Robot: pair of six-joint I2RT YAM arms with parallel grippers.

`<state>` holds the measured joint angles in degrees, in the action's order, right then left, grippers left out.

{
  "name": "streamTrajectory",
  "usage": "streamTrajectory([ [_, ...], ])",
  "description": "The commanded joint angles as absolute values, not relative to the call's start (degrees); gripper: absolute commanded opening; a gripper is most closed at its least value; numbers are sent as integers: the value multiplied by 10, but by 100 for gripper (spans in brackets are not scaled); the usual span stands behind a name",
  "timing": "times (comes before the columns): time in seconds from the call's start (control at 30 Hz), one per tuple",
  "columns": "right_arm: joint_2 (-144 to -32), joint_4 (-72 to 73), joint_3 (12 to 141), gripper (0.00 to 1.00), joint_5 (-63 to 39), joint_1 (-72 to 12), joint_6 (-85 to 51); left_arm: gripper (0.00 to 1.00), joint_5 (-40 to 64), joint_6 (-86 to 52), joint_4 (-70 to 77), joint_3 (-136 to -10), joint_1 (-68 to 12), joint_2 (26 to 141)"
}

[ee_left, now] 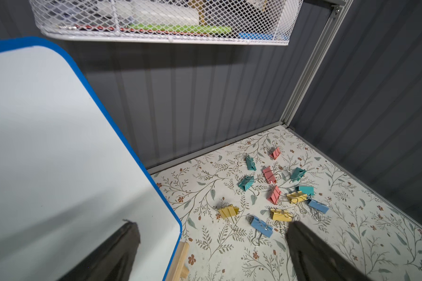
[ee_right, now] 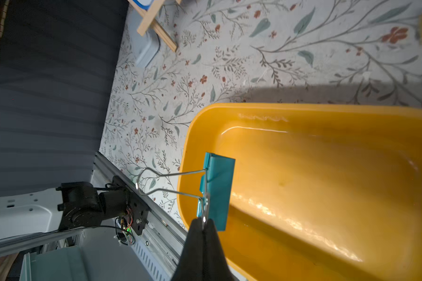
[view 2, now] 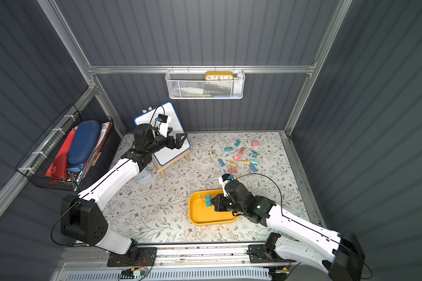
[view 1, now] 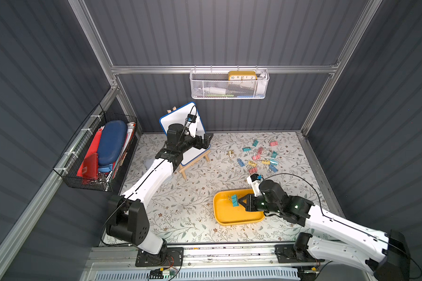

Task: Put the binder clips in the storage box
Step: Place the binder clip in the storage box, then pick up the binder clip at the center of the board.

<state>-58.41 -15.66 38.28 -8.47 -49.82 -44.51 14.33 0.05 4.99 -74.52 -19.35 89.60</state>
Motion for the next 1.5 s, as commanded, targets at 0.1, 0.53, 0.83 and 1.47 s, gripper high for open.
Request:
streamTrajectory([
  [0.1,-679,-29,368,0,-108,-505,-484,99,148,19,61,-729,-192,885],
  [0.53,-835,112,337,0,-104,-514,-504,99,143,22,69,-727,-192,910],
  [0.83,-634,-39,331,54,54,-514,-481,99,131,-83,109,-770,-235,961],
  [1.47,-510,-236,386,73,42,-319,-444,78,2,-113,-222,-1392,-322,1518],
])
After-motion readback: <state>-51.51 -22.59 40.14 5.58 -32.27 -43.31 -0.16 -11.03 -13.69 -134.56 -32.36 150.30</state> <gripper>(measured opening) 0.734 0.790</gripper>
